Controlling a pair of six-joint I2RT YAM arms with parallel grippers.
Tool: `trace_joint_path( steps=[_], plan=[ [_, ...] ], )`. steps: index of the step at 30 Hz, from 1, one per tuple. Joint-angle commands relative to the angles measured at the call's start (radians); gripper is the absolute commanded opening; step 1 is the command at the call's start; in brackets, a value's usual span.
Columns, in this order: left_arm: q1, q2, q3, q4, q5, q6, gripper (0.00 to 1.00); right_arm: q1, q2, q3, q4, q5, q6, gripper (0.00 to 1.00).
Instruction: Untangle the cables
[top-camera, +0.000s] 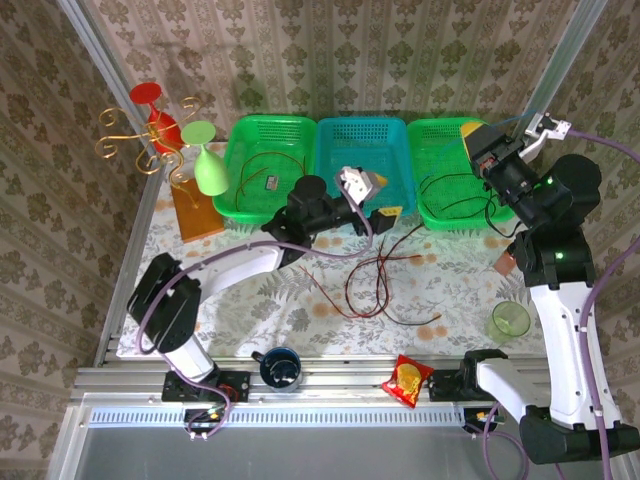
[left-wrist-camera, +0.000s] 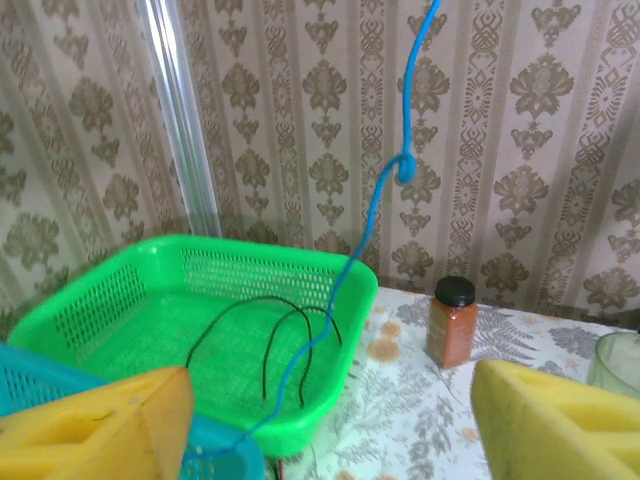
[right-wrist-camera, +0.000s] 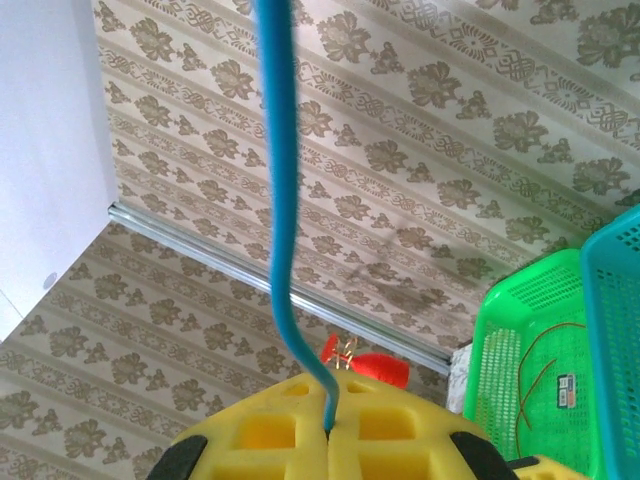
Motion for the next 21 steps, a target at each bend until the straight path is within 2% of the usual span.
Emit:
trace_joint_path(
  steps=[1, 6, 9, 12, 15, 21],
  plan=[
    [0.000, 0.042, 0.076, 0.125, 0.070, -0.037, 0.64, 0.005, -0.018, 0.034, 0.008, -0.033, 0.012, 0.00],
    [-0.017, 0.118, 0.151, 0.145, 0.157, -0.105, 0.61, 0.005, -0.021, 0.040, 0.011, -0.040, 0.020, 0.00],
    [-0.030, 0.140, 0.162, 0.150, 0.108, -0.093, 0.60, 0.007, -0.021, 0.047, 0.013, -0.045, 0.024, 0.00],
    [-0.028, 0.147, 0.161, 0.148, 0.017, -0.104, 0.45, 0.006, -0.024, 0.062, 0.001, -0.046, 0.018, 0.00],
    [-0.017, 0.156, 0.171, 0.152, 0.007, -0.124, 0.33, 0.006, -0.028, 0.072, -0.010, -0.049, 0.012, 0.00],
    [-0.022, 0.182, 0.207, 0.166, 0.052, -0.140, 0.34, 0.007, -0.030, 0.070, -0.011, -0.053, 0.016, 0.00]
  ],
)
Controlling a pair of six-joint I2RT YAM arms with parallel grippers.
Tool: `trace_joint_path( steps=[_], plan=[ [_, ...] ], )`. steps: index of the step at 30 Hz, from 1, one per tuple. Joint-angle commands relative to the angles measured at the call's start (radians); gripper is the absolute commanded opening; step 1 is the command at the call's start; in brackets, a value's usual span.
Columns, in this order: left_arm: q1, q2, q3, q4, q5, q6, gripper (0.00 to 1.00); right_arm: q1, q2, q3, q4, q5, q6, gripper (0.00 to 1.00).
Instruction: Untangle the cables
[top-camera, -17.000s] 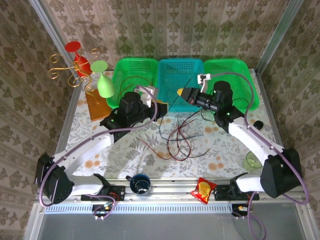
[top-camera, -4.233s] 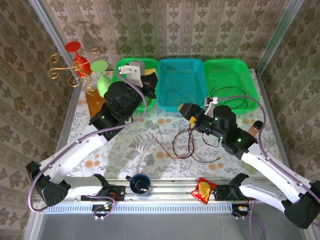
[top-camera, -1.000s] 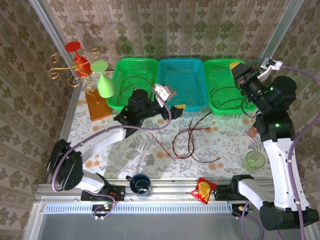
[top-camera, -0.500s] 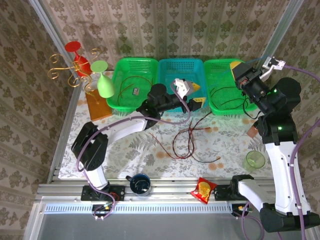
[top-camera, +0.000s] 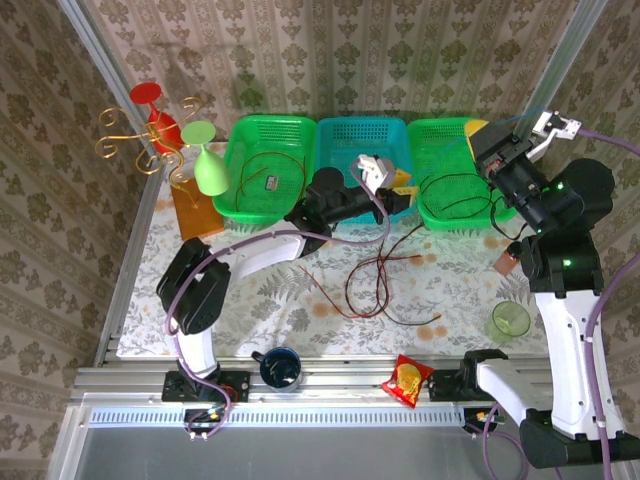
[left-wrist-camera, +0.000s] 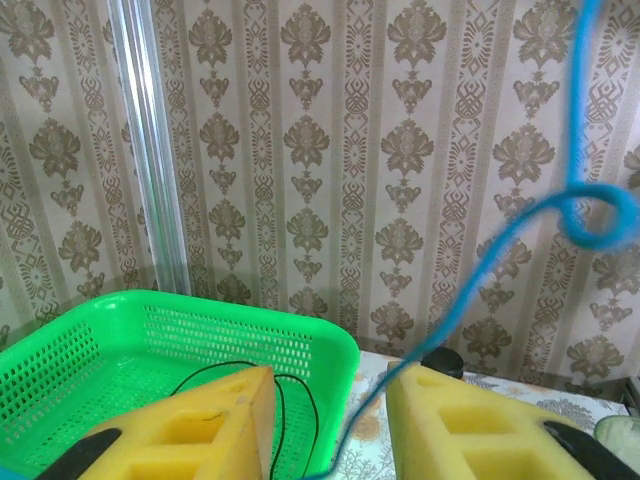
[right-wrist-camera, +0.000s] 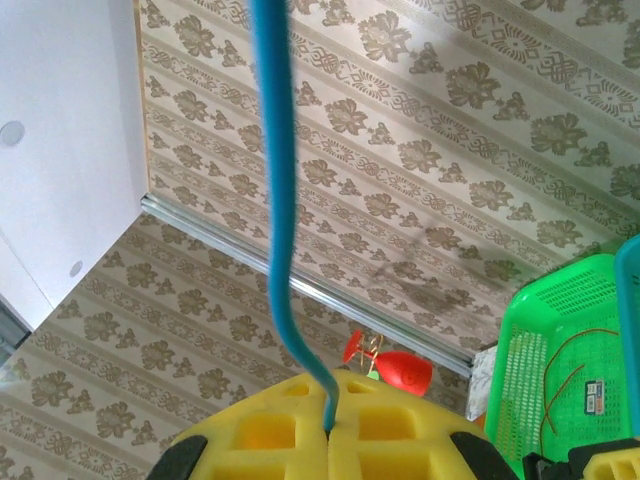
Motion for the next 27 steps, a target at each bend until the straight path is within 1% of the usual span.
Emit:
trace_joint_path(
  steps=[1, 3, 5, 7, 9, 10, 11, 14, 21, 24, 27],
  plan=[
    [-0.002, 0.018, 0.049, 0.051, 0.014, -0.026, 0.34, 0.007, -0.010, 0.030, -0.002, -0.029, 0.007, 0.00],
    [-0.003, 0.023, 0.051, 0.059, 0.002, -0.023, 0.33, 0.006, -0.011, 0.029, -0.002, -0.030, 0.008, 0.00],
    [-0.002, 0.028, 0.052, 0.070, -0.002, -0.023, 0.29, 0.006, -0.014, 0.029, -0.005, -0.031, 0.007, 0.00],
    [-0.003, 0.031, 0.058, 0.072, -0.004, -0.028, 0.21, 0.007, -0.016, 0.028, -0.014, -0.029, 0.003, 0.00],
    [-0.002, 0.031, 0.060, 0.077, -0.020, -0.028, 0.08, 0.006, -0.019, 0.028, -0.021, -0.026, -0.003, 0.00],
    [-0.003, 0.029, 0.058, 0.080, -0.034, -0.025, 0.03, 0.006, -0.022, 0.029, -0.022, -0.026, -0.005, 0.00],
    [-0.002, 0.025, 0.052, 0.090, -0.058, -0.019, 0.00, 0.006, -0.023, 0.030, -0.026, -0.025, -0.007, 0.00],
    [-0.001, 0.006, 0.027, 0.123, -0.146, 0.011, 0.00, 0.007, -0.030, 0.036, -0.051, -0.016, -0.027, 0.00],
    [0.001, -0.045, -0.021, 0.187, -0.413, 0.120, 0.00, 0.006, -0.063, 0.047, -0.145, 0.037, -0.107, 0.00],
    [0.013, -0.057, -0.026, 0.193, -0.488, 0.149, 0.00, 0.006, -0.079, 0.051, -0.179, 0.064, -0.137, 0.00],
    [0.040, -0.066, -0.029, 0.182, -0.519, 0.126, 0.00, 0.005, -0.093, 0.062, -0.220, 0.101, -0.172, 0.00]
  ],
)
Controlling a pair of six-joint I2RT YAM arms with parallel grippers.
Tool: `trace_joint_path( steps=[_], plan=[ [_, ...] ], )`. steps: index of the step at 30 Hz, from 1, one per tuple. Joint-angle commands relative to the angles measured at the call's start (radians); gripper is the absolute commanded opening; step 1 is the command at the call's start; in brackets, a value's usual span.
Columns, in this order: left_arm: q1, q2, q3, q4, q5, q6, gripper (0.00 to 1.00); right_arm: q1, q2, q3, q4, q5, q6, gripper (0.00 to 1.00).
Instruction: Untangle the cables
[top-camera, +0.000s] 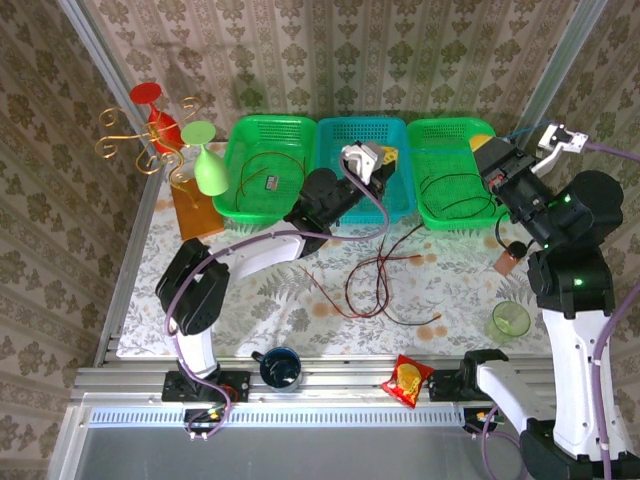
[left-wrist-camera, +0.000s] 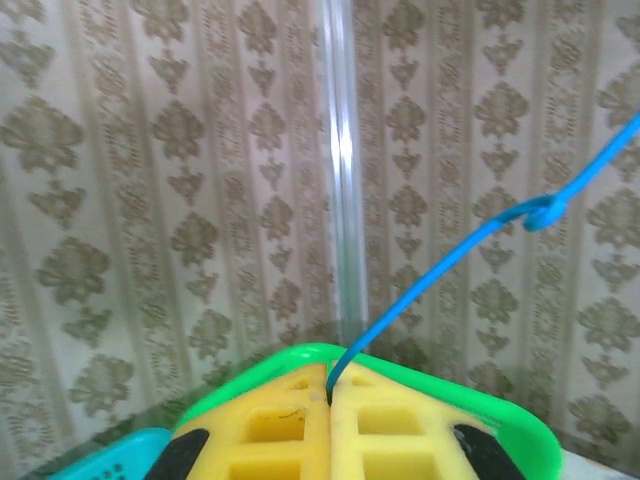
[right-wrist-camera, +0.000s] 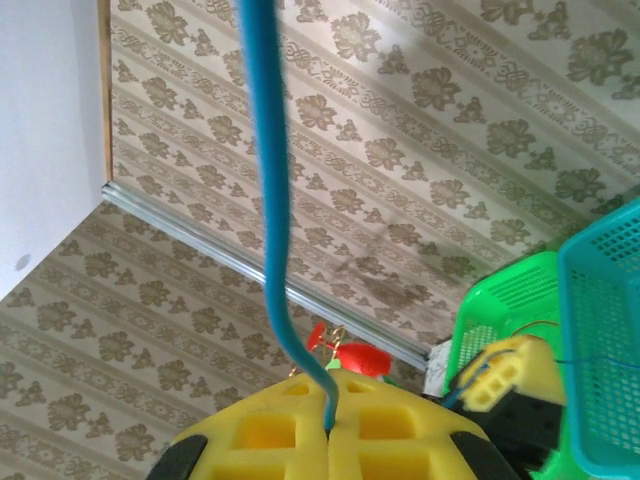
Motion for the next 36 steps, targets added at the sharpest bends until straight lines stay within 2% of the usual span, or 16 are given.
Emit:
trace_joint_path(
  steps=[1, 5, 17, 22, 25, 27, 32, 36],
  plan=[
    [0.042, -0.052, -0.013, 0.034, -0.110, 0.008, 0.00, 0.004, -0.027, 0.040, -0.059, 0.059, -0.070, 0.00],
    [0.053, -0.070, -0.026, 0.031, -0.112, 0.005, 0.00, 0.004, -0.038, 0.055, -0.105, 0.100, -0.110, 0.00],
    [0.076, -0.124, -0.111, 0.089, -0.227, -0.022, 0.00, 0.003, -0.057, 0.079, -0.212, 0.244, -0.192, 0.00],
    [0.060, -0.119, -0.082, 0.083, -0.141, 0.000, 0.00, 0.003, -0.033, 0.014, -0.221, 0.225, -0.182, 0.00],
    [0.065, -0.125, -0.069, 0.029, -0.171, -0.001, 0.00, 0.002, -0.039, 0.005, -0.277, 0.316, -0.248, 0.00],
    [0.093, -0.129, -0.072, -0.004, -0.153, -0.041, 0.00, 0.001, -0.041, -0.001, -0.269, 0.345, -0.287, 0.00],
    [0.142, -0.083, -0.033, -0.100, -0.048, -0.083, 0.00, 0.005, 0.038, -0.079, -0.141, 0.176, -0.200, 0.00],
    [0.176, -0.016, 0.074, -0.159, 0.035, -0.120, 0.00, 0.014, 0.079, -0.165, -0.059, 0.184, -0.154, 0.00]
  ],
)
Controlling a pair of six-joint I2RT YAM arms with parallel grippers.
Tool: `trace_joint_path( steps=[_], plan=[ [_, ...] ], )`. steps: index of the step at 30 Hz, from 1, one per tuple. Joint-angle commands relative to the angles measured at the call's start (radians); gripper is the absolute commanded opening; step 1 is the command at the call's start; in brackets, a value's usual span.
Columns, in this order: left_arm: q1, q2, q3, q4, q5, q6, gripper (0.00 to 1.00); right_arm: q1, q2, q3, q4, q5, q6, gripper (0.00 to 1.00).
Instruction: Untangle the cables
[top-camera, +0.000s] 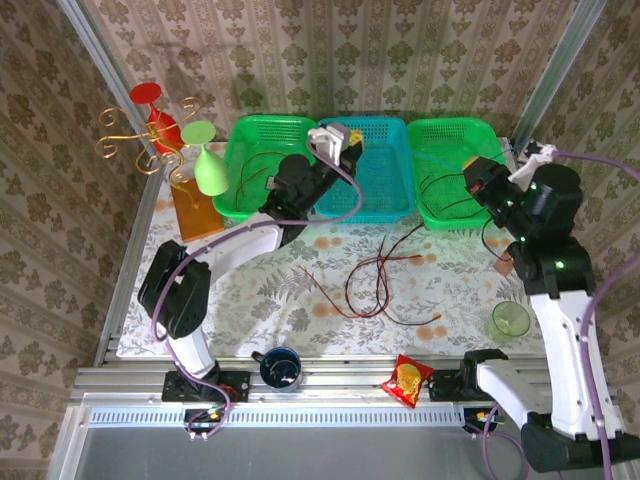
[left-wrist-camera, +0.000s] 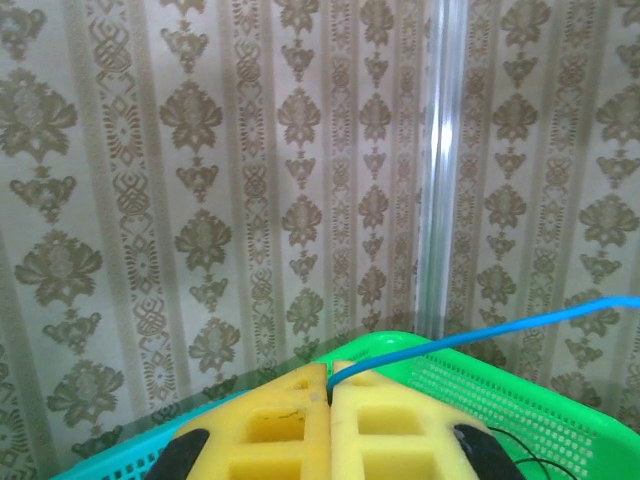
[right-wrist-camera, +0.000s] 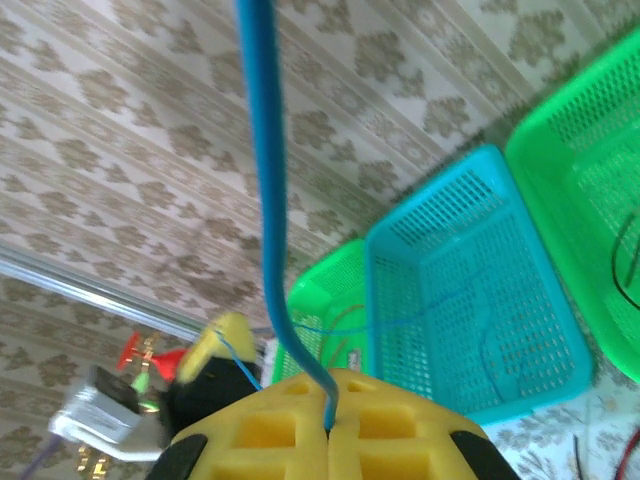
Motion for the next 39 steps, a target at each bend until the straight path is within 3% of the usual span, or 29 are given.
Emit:
trace_joint_path(
  steps=[1, 3, 5, 8, 10, 11, 12, 15, 23, 27, 32, 39],
  plan=[
    [0.044, 0.067, 0.136, -0.117, 0.058, -0.060, 0.00, 0.008, 0.027, -0.059, 0.103, -0.001, 0.041, 0.00],
    [0.078, 0.156, 0.255, -0.265, 0.099, -0.086, 0.01, 0.016, 0.065, -0.086, 0.136, 0.001, 0.041, 0.00],
    [0.121, 0.249, 0.340, -0.383, 0.082, -0.170, 0.16, 0.029, 0.123, -0.089, 0.154, 0.006, 0.018, 0.00],
    [0.164, 0.339, 0.355, -0.354, 0.116, -0.255, 0.16, 0.083, 0.248, -0.046, 0.152, 0.047, -0.068, 0.00],
    [0.174, 0.364, 0.351, -0.329, 0.131, -0.277, 0.31, 0.109, 0.344, -0.006, 0.158, 0.061, -0.091, 0.00],
    [0.176, 0.369, 0.356, -0.342, 0.135, -0.278, 0.47, 0.119, 0.398, 0.015, 0.174, 0.059, -0.094, 0.00],
    [0.176, 0.367, 0.362, -0.368, 0.137, -0.266, 0.55, 0.129, 0.447, 0.046, 0.182, 0.067, -0.102, 0.00],
    [0.175, 0.338, 0.371, -0.491, 0.123, -0.225, 0.64, 0.167, 0.590, 0.162, 0.151, 0.132, -0.160, 0.00],
    [0.179, 0.139, 0.129, -0.514, 0.066, -0.185, 0.73, 0.205, 0.799, 0.324, 0.057, 0.172, -0.248, 0.00],
    [0.188, 0.046, 0.021, -0.513, 0.049, -0.179, 0.74, 0.206, 0.749, 0.287, 0.041, 0.225, -0.268, 0.00],
    [0.205, -0.019, -0.013, -0.569, 0.088, -0.218, 0.75, 0.207, 0.672, 0.272, 0.074, 0.169, -0.294, 0.00],
    [0.186, -0.132, -0.028, -0.646, 0.112, -0.231, 0.77, 0.216, 0.906, 0.431, -0.070, 0.141, -0.344, 0.00]
  ],
)
